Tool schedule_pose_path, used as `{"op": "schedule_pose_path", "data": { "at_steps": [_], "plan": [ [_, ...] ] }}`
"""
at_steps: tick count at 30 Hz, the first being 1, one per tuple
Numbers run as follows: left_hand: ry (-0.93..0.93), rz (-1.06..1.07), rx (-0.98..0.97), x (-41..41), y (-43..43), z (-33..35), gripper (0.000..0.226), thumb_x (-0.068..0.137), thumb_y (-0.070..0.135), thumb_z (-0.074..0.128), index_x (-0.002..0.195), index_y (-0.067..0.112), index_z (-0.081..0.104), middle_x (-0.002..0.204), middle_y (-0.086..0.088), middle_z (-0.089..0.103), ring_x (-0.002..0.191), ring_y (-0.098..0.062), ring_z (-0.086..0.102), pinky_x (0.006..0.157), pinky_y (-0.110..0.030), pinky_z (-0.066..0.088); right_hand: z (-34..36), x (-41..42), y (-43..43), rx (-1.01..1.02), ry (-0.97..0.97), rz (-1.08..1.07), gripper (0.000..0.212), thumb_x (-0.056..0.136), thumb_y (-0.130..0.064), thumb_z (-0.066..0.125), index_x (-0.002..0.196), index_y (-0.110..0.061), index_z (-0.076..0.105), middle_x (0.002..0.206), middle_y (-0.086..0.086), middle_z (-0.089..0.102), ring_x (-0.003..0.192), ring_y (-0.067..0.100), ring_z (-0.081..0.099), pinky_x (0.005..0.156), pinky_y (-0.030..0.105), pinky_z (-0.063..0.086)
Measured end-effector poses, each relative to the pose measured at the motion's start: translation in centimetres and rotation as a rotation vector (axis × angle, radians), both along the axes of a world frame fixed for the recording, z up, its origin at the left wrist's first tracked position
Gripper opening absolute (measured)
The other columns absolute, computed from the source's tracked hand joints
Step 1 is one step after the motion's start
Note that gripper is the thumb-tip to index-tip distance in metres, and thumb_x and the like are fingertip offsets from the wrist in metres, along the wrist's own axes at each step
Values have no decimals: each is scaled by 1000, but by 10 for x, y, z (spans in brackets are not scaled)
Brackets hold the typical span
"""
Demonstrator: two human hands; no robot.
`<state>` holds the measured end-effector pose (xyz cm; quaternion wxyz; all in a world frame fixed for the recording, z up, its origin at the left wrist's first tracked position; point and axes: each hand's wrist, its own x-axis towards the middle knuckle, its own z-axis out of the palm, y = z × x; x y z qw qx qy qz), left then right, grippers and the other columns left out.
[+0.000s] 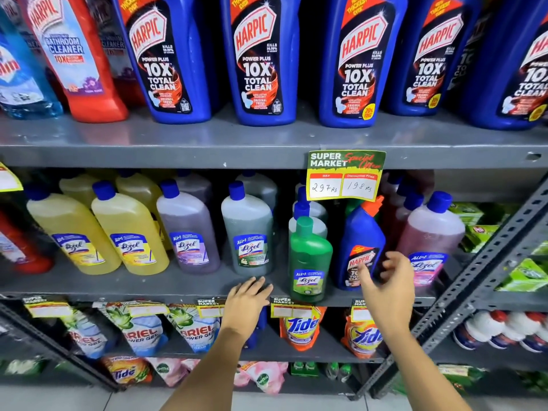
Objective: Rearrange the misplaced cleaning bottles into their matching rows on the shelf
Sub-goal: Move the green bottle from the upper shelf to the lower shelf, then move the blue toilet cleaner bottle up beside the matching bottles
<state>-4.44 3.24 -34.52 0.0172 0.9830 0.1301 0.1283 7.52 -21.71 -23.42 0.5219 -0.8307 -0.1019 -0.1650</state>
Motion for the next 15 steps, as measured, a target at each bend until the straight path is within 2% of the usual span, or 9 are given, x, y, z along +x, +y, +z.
{"op": "schedule_pose_path", "data": {
  "at_steps": [4,6,10,13,15],
  "plan": [
    [-14,-6,-1,0,-1,2,50,53,27,93,100,24,75,109,1,72,97,-22,68,73,-40,57,4,26,3,-132,-32,137,83,75,-34,81,140,-11,36,136,10,46,125,27,47,105,43,42],
    [-23,-2,-1,0,-1,1,50,54,27,93,100,24,75,109,1,72,98,-22,68,74,-39,57,7,36,9,-145,-21,201,95,72,-39,83,146,-11,30,146,11,40,135,25,40,111,42,37],
    [-43,11,13,1,-1,-2,49,56,27,93,102,24,75,111,0,71,100,-23,67,76,-40,57,6,49,19,-147,43,230,110,64,-45,87,150,-14,25,149,8,35,136,23,39,110,41,38],
    [-57,-5,38,1,-2,-1,50,54,27,93,100,24,75,110,0,71,99,-22,68,75,-40,57,7,50,22,-129,54,185,103,62,-40,89,145,-18,32,138,7,44,122,26,50,94,38,43],
    [-61,-9,46,1,-1,1,50,52,27,94,99,24,76,108,1,72,97,-22,68,74,-39,57,8,50,21,-118,47,155,101,60,-36,91,142,-16,36,132,8,49,118,27,51,91,35,41]
  ]
}}
